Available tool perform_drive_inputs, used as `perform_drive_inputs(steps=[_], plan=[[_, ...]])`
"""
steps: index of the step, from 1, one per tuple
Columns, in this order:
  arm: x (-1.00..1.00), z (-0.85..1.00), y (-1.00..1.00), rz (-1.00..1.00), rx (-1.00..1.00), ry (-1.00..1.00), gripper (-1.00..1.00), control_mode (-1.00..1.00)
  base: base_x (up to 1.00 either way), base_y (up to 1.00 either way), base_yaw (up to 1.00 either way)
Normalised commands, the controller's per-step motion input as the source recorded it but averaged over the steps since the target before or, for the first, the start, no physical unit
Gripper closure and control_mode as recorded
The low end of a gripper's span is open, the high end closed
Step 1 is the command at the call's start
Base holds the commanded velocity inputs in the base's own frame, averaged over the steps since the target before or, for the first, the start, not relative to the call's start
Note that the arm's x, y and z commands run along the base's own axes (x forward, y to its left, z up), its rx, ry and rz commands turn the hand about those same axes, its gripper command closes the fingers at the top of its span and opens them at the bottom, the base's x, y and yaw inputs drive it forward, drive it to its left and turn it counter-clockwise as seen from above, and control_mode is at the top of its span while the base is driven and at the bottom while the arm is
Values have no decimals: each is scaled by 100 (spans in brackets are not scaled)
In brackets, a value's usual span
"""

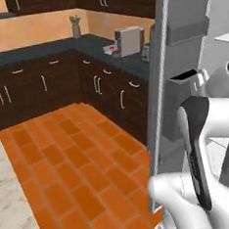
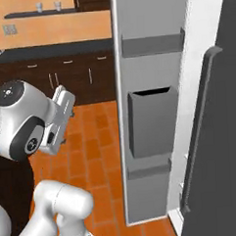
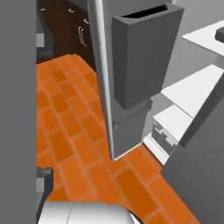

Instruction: Take the meat container that has the steak and place it on the second highest rack of the freezer. Then take the vegetable container that has the tomato and mushroom and place it on the highest rack of the freezer.

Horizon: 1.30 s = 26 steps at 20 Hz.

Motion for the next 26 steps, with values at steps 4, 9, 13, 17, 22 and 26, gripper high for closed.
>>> perform_drive_inputs(steps=[4, 9, 13, 17, 22, 26], plan=[[0, 0, 0, 0, 0, 0, -100, 100, -18, 9, 94], [0, 0, 0, 0, 0, 0, -100, 100, 18, 2, 54], [0, 0, 0, 0, 0, 0, -100, 100, 93, 0, 0], [0, 0, 0, 0, 0, 0, -100, 100, 100, -1, 0], [0, 0, 0, 0, 0, 0, -100, 100, 100, 0, 0], [0, 0, 0, 0, 0, 0, -100, 100, 100, 0, 0]])
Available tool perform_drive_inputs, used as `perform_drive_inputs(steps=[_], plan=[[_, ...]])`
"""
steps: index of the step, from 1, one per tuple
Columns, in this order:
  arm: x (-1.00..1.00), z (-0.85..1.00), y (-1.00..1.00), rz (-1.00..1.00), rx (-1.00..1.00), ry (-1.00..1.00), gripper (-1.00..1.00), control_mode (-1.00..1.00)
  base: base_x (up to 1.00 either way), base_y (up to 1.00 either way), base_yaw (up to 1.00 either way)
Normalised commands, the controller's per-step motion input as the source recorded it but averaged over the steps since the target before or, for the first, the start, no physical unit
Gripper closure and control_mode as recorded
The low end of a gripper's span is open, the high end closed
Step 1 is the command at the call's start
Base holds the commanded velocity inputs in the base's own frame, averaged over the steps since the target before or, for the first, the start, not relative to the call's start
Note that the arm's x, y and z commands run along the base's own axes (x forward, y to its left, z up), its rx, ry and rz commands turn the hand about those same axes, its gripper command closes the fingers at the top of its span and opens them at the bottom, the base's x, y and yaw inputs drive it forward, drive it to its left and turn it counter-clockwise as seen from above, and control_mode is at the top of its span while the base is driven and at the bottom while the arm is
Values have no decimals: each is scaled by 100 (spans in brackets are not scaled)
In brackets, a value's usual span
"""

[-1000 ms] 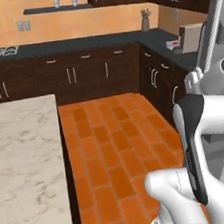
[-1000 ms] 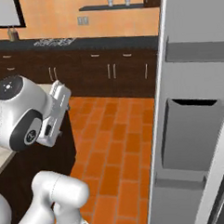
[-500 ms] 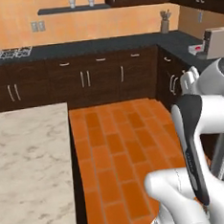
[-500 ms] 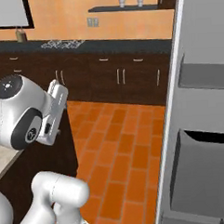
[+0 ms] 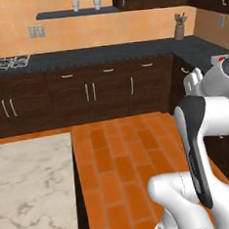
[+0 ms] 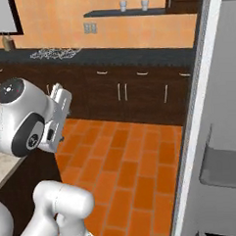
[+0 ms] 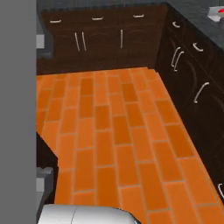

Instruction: Take the meat container that has the steak and place it on the second highest rack of the freezer. Then take the vegetable container that has the tomato and mushroom and place it on the highest rack of the freezer.

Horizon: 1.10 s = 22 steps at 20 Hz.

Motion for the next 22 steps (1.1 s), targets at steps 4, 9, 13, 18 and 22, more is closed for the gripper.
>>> perform_drive_inputs(steps=[4, 9, 13, 18, 22], plan=[[0, 0, 0, 0, 0, 0, -100, 100, 100, 0, 0], [0, 0, 0, 0, 0, 0, -100, 100, 100, -5, -1], [0, 0, 0, 0, 0, 0, -100, 100, 77, -33, -50], [0, 0, 0, 0, 0, 0, -100, 100, 30, -12, -75], [0, 0, 0, 0, 0, 0, -100, 100, 31, -1, -77]])
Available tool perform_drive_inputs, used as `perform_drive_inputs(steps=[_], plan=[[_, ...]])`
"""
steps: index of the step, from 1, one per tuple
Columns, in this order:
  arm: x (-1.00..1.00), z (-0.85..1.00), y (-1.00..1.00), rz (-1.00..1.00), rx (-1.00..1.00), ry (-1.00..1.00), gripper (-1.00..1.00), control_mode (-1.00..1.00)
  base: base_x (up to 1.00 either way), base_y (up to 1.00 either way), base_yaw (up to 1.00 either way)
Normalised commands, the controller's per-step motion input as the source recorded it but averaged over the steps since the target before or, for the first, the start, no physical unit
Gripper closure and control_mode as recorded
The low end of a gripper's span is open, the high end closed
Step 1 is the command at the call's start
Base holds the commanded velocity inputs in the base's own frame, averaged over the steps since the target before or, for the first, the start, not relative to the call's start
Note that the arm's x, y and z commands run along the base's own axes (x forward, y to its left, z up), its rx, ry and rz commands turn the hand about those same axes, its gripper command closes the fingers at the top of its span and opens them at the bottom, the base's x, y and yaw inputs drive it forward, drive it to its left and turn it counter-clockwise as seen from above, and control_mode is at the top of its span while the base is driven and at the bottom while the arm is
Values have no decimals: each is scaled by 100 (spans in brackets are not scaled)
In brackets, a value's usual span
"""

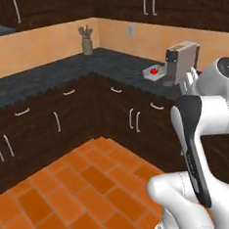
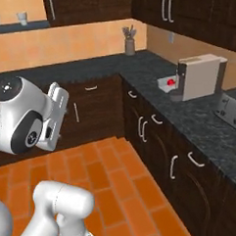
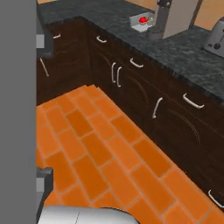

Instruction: Take the meat container that has the steak and place it on the second highest rack of the freezer. Then take the vegetable container that has the tomato and mushroom and place it on the highest rack of the freezer.

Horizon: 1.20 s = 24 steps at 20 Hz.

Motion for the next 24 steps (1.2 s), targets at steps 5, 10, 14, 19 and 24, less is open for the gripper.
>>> perform_drive_inputs(steps=[5, 10, 14, 19, 24], plan=[[0, 0, 0, 0, 0, 0, -100, 100, 57, 6, -68], [0, 0, 0, 0, 0, 0, -100, 100, 94, 58, -55], [0, 0, 0, 0, 0, 0, -100, 100, 99, 83, -51], [0, 0, 0, 0, 0, 0, -100, 100, 94, 83, -48], [0, 0, 0, 0, 0, 0, -100, 100, 82, 84, -42]])
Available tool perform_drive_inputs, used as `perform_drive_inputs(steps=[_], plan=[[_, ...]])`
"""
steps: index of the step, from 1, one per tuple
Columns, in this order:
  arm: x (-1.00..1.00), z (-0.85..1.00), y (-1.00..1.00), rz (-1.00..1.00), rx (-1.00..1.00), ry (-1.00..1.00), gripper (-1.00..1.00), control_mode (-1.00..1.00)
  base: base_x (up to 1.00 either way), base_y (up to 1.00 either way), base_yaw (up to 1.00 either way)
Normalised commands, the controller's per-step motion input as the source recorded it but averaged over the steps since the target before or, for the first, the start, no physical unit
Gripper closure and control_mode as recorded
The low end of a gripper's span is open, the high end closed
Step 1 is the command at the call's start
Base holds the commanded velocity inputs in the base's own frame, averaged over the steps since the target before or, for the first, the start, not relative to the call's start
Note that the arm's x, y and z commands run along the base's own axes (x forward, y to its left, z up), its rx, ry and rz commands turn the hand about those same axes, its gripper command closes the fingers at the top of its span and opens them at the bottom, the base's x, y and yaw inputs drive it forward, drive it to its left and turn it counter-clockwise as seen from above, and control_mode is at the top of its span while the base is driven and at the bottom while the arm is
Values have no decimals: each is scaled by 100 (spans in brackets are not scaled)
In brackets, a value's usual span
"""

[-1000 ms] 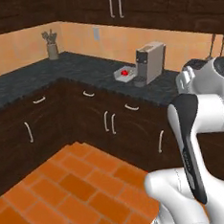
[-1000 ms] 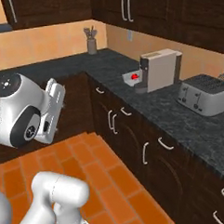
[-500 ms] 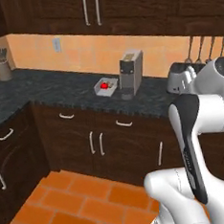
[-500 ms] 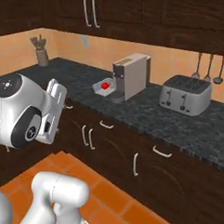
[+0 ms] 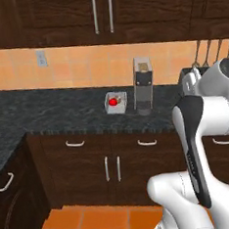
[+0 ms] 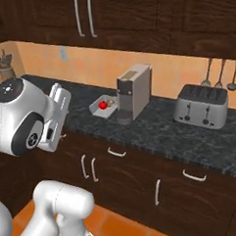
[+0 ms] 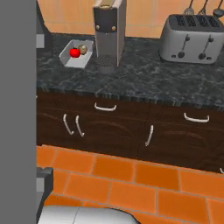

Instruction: Take the meat container that has the steak and place it on the second highest rack of the freezer. Then take the vegetable container that has the tomato and mushroom and place it on the highest rack of the freezer.

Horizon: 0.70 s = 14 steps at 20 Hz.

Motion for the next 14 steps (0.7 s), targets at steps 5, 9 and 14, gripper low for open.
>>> perform_drive_inputs(steps=[5, 9, 14], plan=[[0, 0, 0, 0, 0, 0, -100, 100, 61, 63, -39], [0, 0, 0, 0, 0, 0, -100, 100, 52, 53, -19], [0, 0, 0, 0, 0, 0, -100, 100, 60, 50, -10]])
